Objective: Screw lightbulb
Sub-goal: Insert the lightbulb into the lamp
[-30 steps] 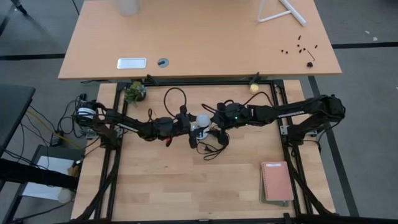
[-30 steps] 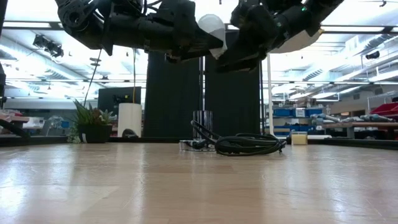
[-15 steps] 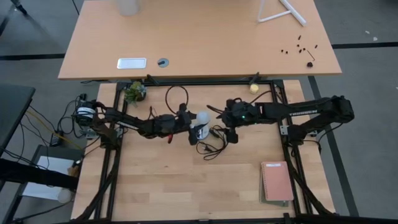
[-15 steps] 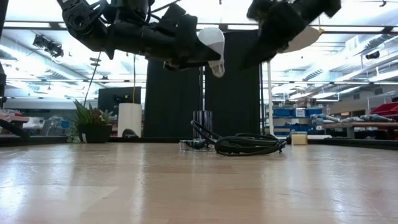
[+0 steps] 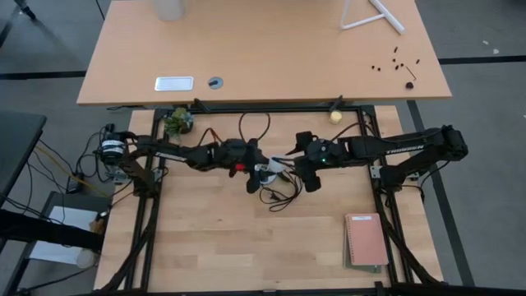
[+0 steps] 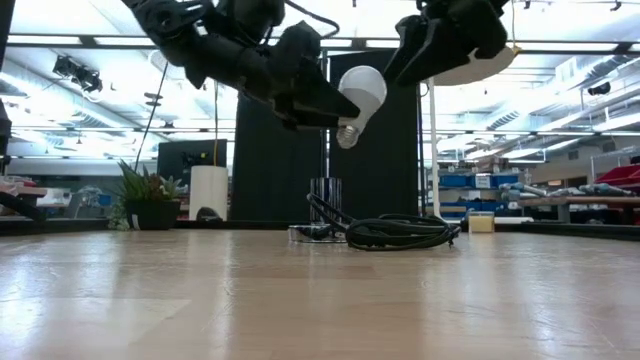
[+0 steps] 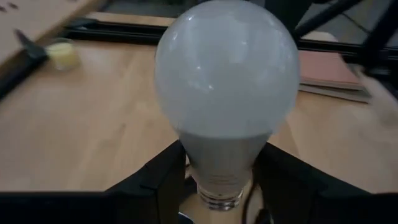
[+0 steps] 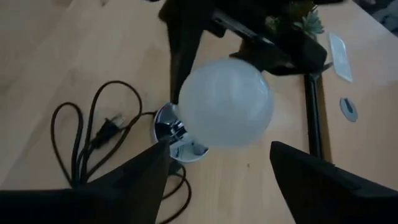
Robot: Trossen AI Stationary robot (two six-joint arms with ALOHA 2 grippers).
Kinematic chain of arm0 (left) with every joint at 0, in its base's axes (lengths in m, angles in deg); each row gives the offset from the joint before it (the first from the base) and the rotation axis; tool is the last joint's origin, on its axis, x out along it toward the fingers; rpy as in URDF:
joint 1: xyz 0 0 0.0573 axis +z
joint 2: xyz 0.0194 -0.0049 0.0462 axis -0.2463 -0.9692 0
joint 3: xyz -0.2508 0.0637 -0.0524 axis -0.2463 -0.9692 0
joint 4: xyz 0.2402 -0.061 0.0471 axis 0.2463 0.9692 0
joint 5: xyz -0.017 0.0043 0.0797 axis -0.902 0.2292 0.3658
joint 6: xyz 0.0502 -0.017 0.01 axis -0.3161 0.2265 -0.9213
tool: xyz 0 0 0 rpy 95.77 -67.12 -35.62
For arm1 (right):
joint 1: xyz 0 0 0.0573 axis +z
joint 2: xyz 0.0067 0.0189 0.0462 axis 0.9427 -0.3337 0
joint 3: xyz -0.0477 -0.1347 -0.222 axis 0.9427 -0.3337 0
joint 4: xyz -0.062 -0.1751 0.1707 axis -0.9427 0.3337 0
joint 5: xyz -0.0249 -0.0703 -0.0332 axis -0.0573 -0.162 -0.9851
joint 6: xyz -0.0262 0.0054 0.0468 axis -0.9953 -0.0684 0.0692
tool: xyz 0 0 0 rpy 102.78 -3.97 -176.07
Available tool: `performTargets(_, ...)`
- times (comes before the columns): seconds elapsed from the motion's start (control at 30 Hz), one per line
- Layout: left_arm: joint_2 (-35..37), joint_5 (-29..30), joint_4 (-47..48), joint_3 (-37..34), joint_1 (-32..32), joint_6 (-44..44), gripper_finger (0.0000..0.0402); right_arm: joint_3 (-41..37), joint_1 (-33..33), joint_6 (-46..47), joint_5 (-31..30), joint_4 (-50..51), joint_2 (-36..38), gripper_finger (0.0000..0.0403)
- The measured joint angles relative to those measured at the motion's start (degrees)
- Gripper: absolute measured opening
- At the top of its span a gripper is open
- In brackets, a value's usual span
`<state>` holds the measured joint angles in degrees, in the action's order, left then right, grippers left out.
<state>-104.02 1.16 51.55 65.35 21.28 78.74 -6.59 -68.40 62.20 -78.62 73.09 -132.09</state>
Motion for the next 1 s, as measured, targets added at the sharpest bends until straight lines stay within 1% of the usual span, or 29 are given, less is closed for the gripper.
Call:
performTargets(0.1,0.00,-4.87,1.96,1.27,1.80,-0.11,0.0193,0.12,0.17,-2.27,1.58,0.20,-0.02,0.0311)
performTargets(0.17,0.00,-7.63,2.46,1.67,2.85,-0.43,0.0193,0.14,0.20,-3.39,1.32,0.10,-0.02,0.0326)
performTargets(0.27,0.00,-7.93,2.25,1.86,3.99,-0.43,0.0193,0.14,-0.52,-4.22,-0.19,0.25,-0.16,0.0348)
performTargets(0.33,0.00,-8.02,2.20,1.89,4.44,-0.42,0.0193,0.16,-0.84,-6.54,-2.09,-0.48,-1.33,0.0359)
performTargets(0.4,0.00,-9.26,2.55,1.90,4.43,-0.62,0.0193,0.10,-0.40,-9.85,-6.63,-1.04,-2.58,0.0366)
performTargets(0.47,0.02,-10.71,3.35,1.90,4.41,-0.93,0.0193,0.10,0.08,-12.55,-8.21,-2.54,-3.11,0.0369)
performTargets(0.53,0.02,-11.52,3.99,1.90,4.66,-0.96,0.0193,0.15,0.13,-13.72,-7.12,-4.64,-4.14,0.0370)
performTargets(0.73,0.02,-11.77,4.10,1.88,5.04,-1.13,0.0193,0.14,-0.87,-13.60,-3.16,-6.25,-9.18,0.0366)
performTargets(1.0,0.02,-12.11,4.71,1.82,5.33,-1.18,0.0192,0.07,-0.44,-13.26,-3.65,-12.67,-13.46,0.0348)
